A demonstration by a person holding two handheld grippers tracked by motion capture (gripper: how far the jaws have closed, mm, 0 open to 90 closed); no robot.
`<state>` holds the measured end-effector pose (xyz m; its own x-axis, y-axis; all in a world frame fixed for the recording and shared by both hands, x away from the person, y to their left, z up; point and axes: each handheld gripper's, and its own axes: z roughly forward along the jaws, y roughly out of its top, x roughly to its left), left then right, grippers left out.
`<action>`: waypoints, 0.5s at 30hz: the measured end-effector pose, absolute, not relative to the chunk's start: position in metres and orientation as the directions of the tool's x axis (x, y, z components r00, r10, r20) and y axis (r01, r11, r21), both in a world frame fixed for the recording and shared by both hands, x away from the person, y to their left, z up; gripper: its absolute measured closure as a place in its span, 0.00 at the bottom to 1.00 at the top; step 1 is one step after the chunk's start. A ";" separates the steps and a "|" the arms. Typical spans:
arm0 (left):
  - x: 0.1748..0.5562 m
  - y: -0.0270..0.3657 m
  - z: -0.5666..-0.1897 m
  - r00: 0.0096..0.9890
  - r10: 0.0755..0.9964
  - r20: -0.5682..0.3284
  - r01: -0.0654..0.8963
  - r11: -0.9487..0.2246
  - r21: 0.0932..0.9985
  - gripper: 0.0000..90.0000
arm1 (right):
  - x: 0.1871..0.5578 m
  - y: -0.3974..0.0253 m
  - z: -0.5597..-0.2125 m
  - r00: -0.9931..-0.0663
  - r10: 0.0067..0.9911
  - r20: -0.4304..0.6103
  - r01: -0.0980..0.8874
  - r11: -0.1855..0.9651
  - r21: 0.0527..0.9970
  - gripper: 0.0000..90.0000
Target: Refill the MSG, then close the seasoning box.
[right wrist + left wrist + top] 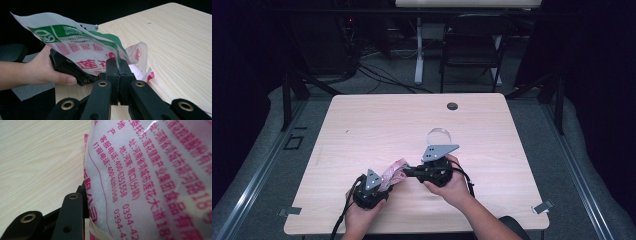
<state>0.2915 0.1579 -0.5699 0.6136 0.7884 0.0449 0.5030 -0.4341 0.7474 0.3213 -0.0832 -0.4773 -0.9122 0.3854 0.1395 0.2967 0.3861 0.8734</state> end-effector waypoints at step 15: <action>0.303 0.164 -0.549 0.589 0.800 0.110 0.480 -0.456 0.749 0.68 | 0.327 -0.092 -0.468 -0.902 0.403 0.154 0.312 0.363 0.878 0.77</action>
